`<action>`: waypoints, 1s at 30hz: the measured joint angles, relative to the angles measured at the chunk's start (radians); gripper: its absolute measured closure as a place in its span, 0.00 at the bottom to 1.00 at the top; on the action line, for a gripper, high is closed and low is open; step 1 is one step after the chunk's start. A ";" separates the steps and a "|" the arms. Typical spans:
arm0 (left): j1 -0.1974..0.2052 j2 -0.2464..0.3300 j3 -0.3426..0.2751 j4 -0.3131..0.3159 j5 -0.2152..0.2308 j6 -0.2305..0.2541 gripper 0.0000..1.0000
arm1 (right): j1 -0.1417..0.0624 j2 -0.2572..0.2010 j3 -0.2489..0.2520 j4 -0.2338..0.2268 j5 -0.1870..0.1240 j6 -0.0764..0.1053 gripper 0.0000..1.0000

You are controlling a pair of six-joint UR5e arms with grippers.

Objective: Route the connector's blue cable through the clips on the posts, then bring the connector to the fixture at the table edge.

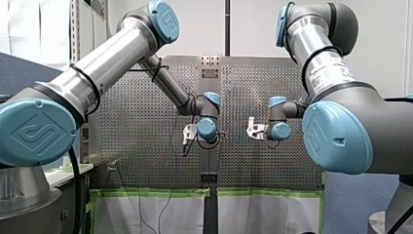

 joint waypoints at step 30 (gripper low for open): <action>-0.059 0.105 -0.144 0.139 0.026 -0.015 0.00 | 0.005 0.000 0.000 0.005 0.000 0.000 1.00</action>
